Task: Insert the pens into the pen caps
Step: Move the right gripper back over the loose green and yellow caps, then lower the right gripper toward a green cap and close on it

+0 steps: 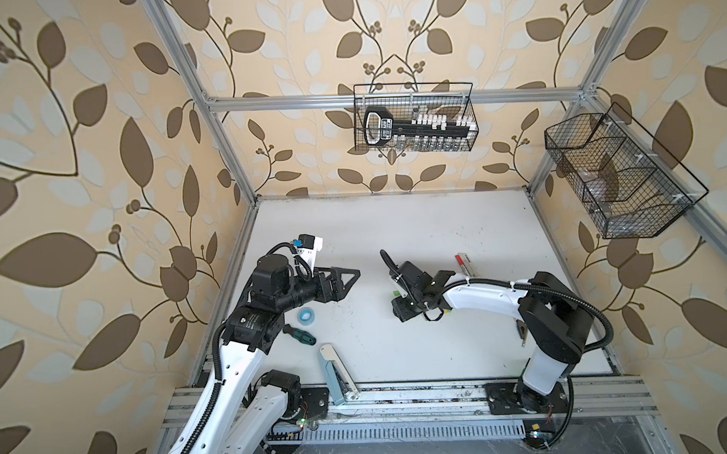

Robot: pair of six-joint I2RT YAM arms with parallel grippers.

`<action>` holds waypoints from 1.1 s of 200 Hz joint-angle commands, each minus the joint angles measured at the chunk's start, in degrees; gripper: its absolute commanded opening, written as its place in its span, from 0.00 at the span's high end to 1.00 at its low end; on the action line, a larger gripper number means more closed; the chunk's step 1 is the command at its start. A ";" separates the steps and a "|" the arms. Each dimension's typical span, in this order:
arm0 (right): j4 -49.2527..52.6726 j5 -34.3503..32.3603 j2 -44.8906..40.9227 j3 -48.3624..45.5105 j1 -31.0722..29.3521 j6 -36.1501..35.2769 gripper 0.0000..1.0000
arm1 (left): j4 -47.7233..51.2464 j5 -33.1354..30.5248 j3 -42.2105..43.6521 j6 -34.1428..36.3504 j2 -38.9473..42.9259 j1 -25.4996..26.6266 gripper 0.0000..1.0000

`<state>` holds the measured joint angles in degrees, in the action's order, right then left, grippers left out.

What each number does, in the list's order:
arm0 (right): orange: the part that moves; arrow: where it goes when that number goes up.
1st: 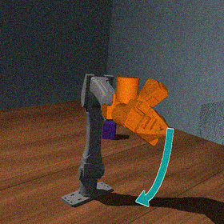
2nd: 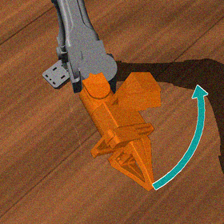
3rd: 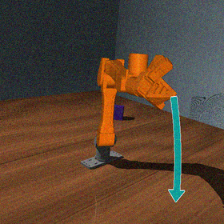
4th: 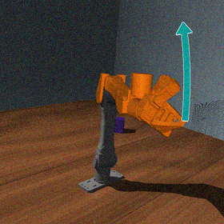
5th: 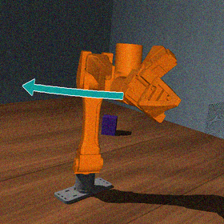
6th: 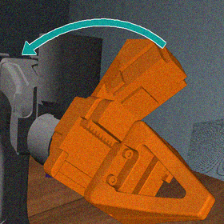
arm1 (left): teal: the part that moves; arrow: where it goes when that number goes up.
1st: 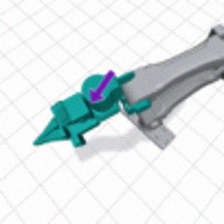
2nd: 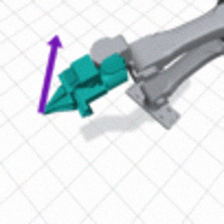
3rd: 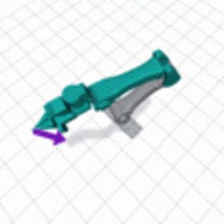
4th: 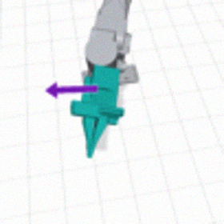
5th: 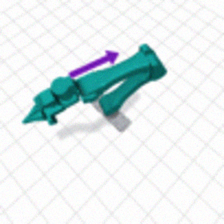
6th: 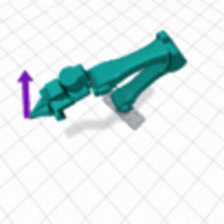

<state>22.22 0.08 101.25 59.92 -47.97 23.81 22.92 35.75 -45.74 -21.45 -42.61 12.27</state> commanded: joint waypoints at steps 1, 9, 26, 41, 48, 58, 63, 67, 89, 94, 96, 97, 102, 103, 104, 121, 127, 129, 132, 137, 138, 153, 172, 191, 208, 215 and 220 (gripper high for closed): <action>-1.03 2.02 2.29 -0.38 0.75 0.97 0.43 | 0.03 -0.15 -1.24 1.09 0.51 -0.58 0.01; -1.08 2.14 2.75 -0.18 1.03 0.97 0.43 | 0.08 -0.15 -1.29 1.06 0.42 -0.58 0.01; -1.35 2.27 3.06 0.09 1.28 0.91 0.42 | 0.09 -0.15 -1.29 1.23 0.52 -0.58 0.01; -2.08 2.88 3.07 0.23 1.47 0.68 0.42 | 0.19 -0.15 -1.36 1.28 0.34 -0.58 0.01; -2.18 3.16 3.35 0.44 1.67 0.63 0.42 | 0.11 -0.15 -1.37 1.26 0.34 -0.58 0.01; -1.77 3.13 4.05 1.18 1.94 0.47 0.42 | 0.11 -0.06 -1.42 1.26 0.21 -0.58 0.01; -1.41 3.12 4.40 1.59 2.14 0.32 0.42 | 0.14 -0.06 -1.41 1.29 0.16 -0.61 0.01; -1.25 3.05 4.55 1.84 2.25 0.29 0.41 | 0.17 -0.06 -1.44 1.27 0.18 -0.65 0.01; -1.22 3.65 5.42 2.88 3.52 -0.46 0.40 | 0.14 -0.15 -1.37 1.35 0.25 -0.67 0.01; -1.05 3.78 5.65 3.23 3.72 -0.79 0.40 | 0.11 -0.11 -1.37 1.33 0.30 -0.67 0.01; -0.93 3.85 5.72 3.44 3.75 -0.90 0.40 | 0.11 -0.08 -1.37 1.35 0.26 -0.67 0.01; -0.90 3.91 5.80 3.53 3.75 -0.97 0.40 | 0.11 -0.07 -1.37 1.34 0.25 -0.67 0.01; -0.57 4.11 6.09 4.09 3.91 -1.40 0.40 | 0.11 -0.06 -1.37 1.37 0.25 -0.67 0.01; -0.50 4.12 6.12 4.17 3.96 -1.45 0.40 | 0.11 -0.06 -1.37 1.35 0.20 -0.67 0.01; -0.41 4.13 6.13 4.29 3.95 -1.47 0.40 | 0.15 -0.06 -1.37 1.34 0.18 -0.67 0.01; 0.31 5.07 7.01 5.83 3.94 -2.52 0.40 | 0.28 -0.06 -1.46 1.38 0.22 -0.67 0.01; 0.28 5.55 7.22 6.15 3.78 -2.68 0.40 | 0.28 -0.06 -1.42 1.41 0.29 -0.67 0.01; 0.28 5.70 7.32 6.32 3.78 -2.71 0.40 | 0.22 -0.06 -1.41 1.41 0.32 -0.67 0.01; 0.28 5.96 7.49 6.46 3.63 -2.78 0.40 | 0.26 -0.06 -1.39 1.41 0.33 -0.67 0.01; 0.36 6.27 7.72 6.80 3.38 -2.88 0.40 | 0.28 -0.06 -1.39 1.42 0.33 -0.67 0.01; 0.41 6.39 7.77 6.84 3.31 -2.89 0.40 | 0.28 -0.06 -1.42 1.42 0.33 -0.67 0.01; 0.52 6.95 8.27 7.61 2.22 -2.97 0.40 | 0.25 -0.06 -1.45 1.44 0.34 -0.67 0.01; 0.16 7.58 8.84 7.78 0.77 -2.50 0.40 | 0.15 0.11 -1.46 1.42 0.20 -0.67 0.01; -0.57 8.38 9.25 7.79 -0.71 -1.92 0.40 | 0.12 0.29 -1.46 1.47 0.09 -0.67 0.01; -0.76 8.97 9.83 8.38 -2.05 -1.84 0.40 | 0.11 0.38 -1.42 1.41 0.11 -0.67 0.01; -0.77 9.38 10.16 8.75 -2.58 -1.93 0.40 | 0.10 0.38 -1.46 1.39 0.10 -0.67 0.01; -0.57 9.67 10.55 9.16 -2.96 -1.92 0.40 | 0.07 0.38 -1.46 1.39 0.07 -0.67 0.01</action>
<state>20.14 6.96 108.92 67.44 -49.17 21.82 22.94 35.73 -45.74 -21.34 -42.63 12.27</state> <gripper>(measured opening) 0.603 0.988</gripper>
